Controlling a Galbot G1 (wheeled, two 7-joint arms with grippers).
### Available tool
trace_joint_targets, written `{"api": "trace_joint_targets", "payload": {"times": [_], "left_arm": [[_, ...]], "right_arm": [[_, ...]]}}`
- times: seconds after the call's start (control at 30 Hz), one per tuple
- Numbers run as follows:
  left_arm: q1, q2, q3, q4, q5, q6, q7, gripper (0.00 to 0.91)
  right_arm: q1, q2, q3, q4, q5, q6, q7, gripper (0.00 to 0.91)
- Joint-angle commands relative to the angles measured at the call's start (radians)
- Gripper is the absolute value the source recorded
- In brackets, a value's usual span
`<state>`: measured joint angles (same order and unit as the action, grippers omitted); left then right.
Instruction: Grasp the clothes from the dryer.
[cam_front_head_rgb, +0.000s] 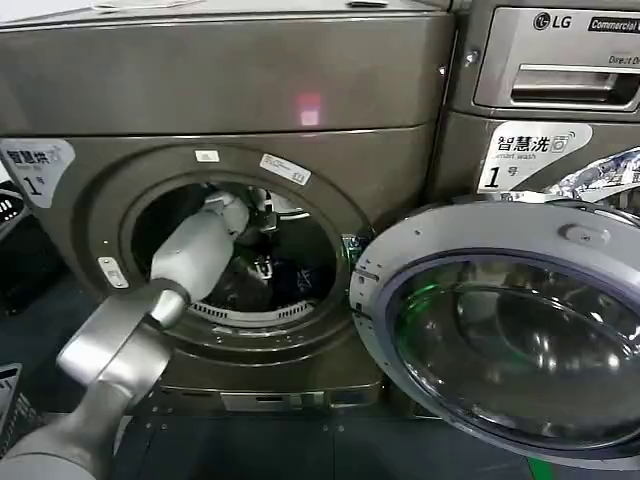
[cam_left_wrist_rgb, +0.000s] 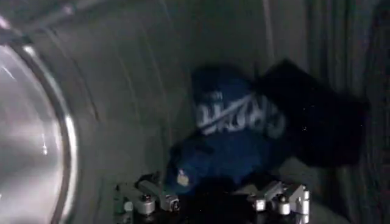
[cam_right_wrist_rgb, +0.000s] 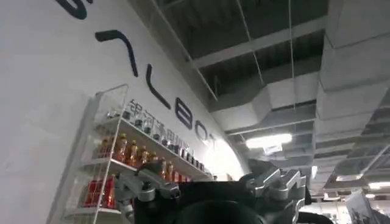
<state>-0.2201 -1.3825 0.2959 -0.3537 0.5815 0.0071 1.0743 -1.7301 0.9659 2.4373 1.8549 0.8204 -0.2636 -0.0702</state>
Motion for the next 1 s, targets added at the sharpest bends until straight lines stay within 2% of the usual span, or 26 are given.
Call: {"api": "trace_joint_targets", "payload": {"times": [0.03,0.33,1.0], "left_arm": [[-0.018,0.000,0.034,0.046,0.210,-0.004,0.036,0.907],[-0.010,0.008,0.035,0.071,0.310,0.004,0.003,0.907],[0.054,0.003,-0.009,0.100,0.246,0.011,-0.003,0.907]], "right_arm": [[0.000,-0.001,-0.001,0.001,-0.001,-0.001,0.000,0.907],[-0.003,0.003,-0.001,0.008,0.000,-0.003,0.000,0.907],[0.002,0.004,-0.005,0.017,-0.004,-0.003,-0.002,0.907]]}}
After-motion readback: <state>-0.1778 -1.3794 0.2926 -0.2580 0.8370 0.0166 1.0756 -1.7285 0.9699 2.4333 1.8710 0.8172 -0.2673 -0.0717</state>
